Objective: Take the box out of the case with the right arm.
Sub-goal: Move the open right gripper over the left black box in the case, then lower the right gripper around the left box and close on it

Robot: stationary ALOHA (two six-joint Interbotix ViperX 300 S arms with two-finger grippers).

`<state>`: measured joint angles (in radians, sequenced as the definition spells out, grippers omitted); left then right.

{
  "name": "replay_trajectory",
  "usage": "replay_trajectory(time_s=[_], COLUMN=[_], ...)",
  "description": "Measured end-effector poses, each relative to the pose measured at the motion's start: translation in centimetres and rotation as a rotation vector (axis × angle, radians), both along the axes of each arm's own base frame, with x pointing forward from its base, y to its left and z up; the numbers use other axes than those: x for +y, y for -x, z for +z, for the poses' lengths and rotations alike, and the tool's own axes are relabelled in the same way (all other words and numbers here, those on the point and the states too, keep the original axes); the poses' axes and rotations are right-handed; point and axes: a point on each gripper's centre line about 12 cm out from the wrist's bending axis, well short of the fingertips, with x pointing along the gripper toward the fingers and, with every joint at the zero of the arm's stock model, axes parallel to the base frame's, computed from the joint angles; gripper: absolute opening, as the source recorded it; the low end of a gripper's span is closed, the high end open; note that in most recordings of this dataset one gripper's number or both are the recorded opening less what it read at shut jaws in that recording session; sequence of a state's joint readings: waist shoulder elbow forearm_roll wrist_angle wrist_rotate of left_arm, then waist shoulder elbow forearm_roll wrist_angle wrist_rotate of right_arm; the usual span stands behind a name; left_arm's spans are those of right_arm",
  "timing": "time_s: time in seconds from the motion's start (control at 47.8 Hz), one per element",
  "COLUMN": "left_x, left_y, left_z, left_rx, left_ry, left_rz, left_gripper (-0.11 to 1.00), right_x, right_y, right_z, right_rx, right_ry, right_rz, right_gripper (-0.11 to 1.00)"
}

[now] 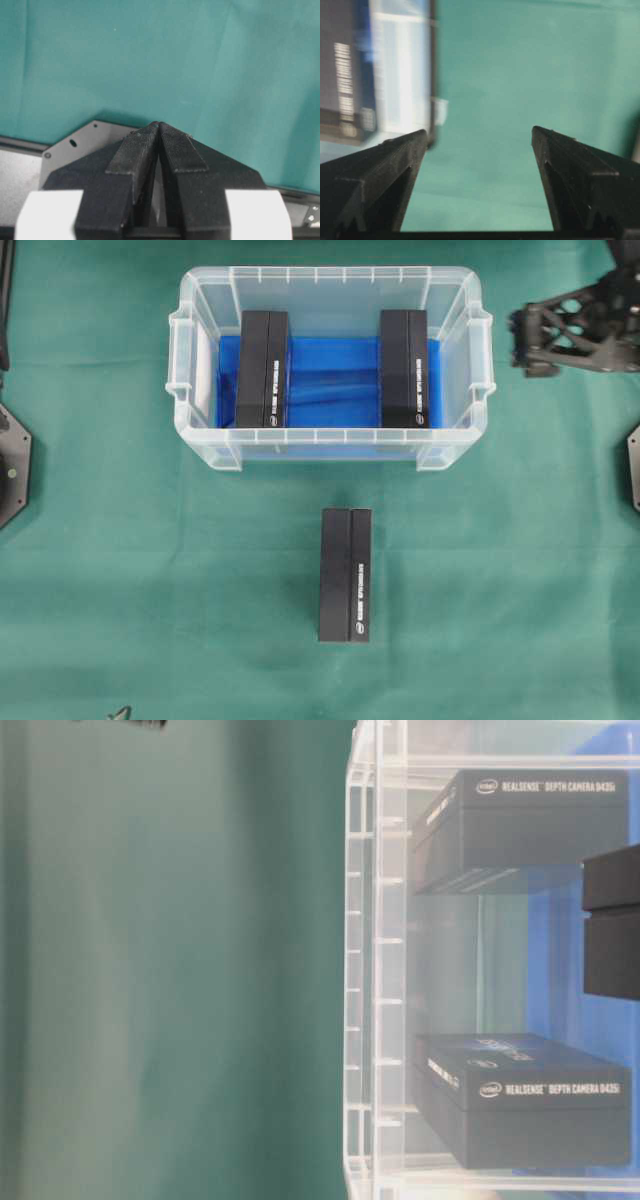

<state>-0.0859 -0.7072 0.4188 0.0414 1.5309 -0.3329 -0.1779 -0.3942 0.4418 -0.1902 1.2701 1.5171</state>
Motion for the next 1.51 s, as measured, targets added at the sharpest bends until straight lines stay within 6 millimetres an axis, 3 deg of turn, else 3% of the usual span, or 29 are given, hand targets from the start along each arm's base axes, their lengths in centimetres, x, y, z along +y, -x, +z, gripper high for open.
replay_trajectory(time_s=[0.794,1.213,1.505], left_x=[0.0,0.0,0.0], left_y=[0.0,0.0,0.0], left_z=[0.0,0.0,0.0], left_rx=[0.000,-0.001,-0.001], left_ry=[-0.001,-0.002,-0.002], left_rz=[-0.003,-0.007,-0.006], left_gripper=[0.08,0.08,0.08], right_x=[-2.6,-2.8,-2.6], right_y=[-17.4,-23.2,-25.4], right_z=[0.8,-0.2,-2.3], right_rx=[-0.082,-0.120,-0.111], right_ry=[0.015,-0.004,-0.041], right_rz=[0.059,0.132,0.174], right_gripper=[0.87,0.87,0.87])
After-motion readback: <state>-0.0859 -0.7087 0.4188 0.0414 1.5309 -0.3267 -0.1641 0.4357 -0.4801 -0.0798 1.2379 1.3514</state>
